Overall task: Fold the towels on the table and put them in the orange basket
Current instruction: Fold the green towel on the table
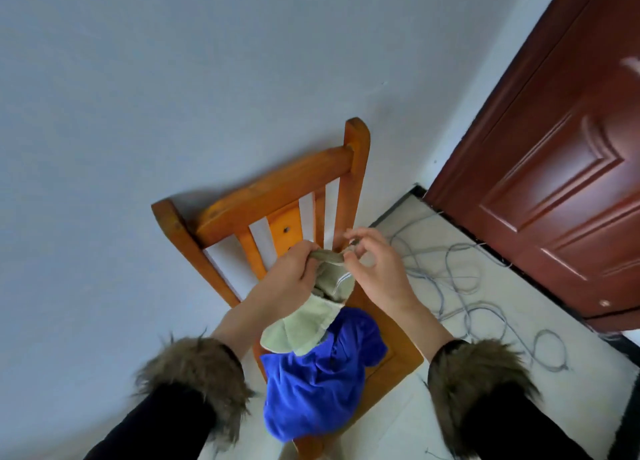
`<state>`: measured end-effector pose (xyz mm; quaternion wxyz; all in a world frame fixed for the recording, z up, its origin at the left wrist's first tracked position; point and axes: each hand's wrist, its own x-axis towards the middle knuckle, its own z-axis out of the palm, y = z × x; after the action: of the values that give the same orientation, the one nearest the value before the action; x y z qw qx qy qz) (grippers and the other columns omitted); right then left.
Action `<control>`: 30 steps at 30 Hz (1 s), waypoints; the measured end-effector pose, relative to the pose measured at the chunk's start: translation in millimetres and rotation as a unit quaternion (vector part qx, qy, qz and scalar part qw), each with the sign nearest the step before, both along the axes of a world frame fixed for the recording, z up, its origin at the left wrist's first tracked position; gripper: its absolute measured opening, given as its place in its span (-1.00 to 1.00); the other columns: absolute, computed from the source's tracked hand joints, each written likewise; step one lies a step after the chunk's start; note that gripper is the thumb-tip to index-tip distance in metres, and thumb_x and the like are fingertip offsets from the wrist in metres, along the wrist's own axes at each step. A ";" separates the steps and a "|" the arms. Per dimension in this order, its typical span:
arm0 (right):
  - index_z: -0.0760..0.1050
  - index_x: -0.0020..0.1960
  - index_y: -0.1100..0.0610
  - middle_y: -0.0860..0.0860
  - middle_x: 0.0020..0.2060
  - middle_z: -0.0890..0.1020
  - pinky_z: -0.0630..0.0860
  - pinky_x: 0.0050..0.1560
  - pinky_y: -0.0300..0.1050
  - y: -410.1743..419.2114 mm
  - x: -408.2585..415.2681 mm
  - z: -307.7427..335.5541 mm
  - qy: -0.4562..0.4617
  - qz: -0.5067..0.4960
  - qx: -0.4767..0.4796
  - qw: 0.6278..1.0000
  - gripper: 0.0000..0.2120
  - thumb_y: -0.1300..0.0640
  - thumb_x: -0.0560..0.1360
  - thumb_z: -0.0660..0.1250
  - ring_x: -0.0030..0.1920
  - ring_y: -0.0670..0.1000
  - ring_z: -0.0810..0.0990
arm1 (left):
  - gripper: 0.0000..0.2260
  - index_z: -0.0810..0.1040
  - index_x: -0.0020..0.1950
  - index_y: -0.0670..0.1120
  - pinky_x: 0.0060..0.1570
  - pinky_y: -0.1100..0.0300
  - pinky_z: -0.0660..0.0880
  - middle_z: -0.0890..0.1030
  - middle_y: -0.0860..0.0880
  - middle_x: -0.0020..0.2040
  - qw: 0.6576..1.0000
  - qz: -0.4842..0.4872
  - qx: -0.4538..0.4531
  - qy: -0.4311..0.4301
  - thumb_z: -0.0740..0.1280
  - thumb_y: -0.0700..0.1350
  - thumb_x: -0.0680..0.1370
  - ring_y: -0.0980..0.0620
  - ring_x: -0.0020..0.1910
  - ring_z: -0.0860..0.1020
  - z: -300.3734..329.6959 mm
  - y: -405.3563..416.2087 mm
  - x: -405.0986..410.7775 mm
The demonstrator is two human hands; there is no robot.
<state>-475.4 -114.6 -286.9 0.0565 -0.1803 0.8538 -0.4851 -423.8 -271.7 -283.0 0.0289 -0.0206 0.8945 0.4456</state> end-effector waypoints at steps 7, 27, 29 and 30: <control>0.37 -0.29 0.06 -0.10 -0.44 0.39 0.31 -0.38 -0.38 -8.4 6.9 60.4 -0.038 0.076 -0.018 0.996 -0.74 -0.03 0.51 0.28 -0.45 -0.21 0.34 | -0.89 0.39 0.06 -0.04 -0.24 0.37 0.33 0.48 0.05 -0.12 0.996 -0.021 -0.075 0.030 0.27 -0.08 0.57 0.08 -0.15 0.46 70.6 -19.6 24.7; 0.53 -0.02 0.13 -0.02 -0.09 0.50 0.46 -0.12 -0.14 -83.8 131.4 124.3 0.199 0.279 0.104 0.933 -0.88 0.19 0.53 0.22 -0.11 -0.02 0.49 | -0.87 0.55 -0.13 -0.10 -0.26 0.41 0.31 0.48 0.14 -0.25 0.896 0.383 -0.192 0.117 0.24 -0.17 0.57 0.21 -0.26 0.46 192.4 -16.4 291.5; 0.44 -0.18 0.09 -0.04 -0.20 0.46 0.37 -0.20 -0.11 -101.2 162.5 126.4 0.216 0.290 0.120 0.924 -0.87 0.18 0.53 0.18 -0.18 0.01 0.47 | -0.87 0.58 -0.07 -0.10 -0.24 0.45 0.33 0.48 0.15 -0.22 0.882 0.411 -0.200 0.114 0.24 -0.15 0.58 0.22 -0.24 0.47 197.1 -11.7 334.2; 0.39 -0.21 0.08 -0.05 -0.23 0.45 0.34 -0.22 -0.10 -110.4 181.1 127.0 0.206 0.303 0.118 0.923 -0.85 0.18 0.53 0.15 -0.20 0.01 0.46 | -0.87 0.58 -0.06 -0.09 -0.23 0.47 0.34 0.48 0.16 -0.21 0.873 0.428 -0.205 0.113 0.24 -0.14 0.58 0.24 -0.23 0.47 199.1 -8.9 356.6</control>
<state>-294.3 -225.0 -159.9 0.0446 -0.5181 0.8022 -0.2933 -67.2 -280.6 -83.9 -0.2711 -0.3564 0.8666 0.2203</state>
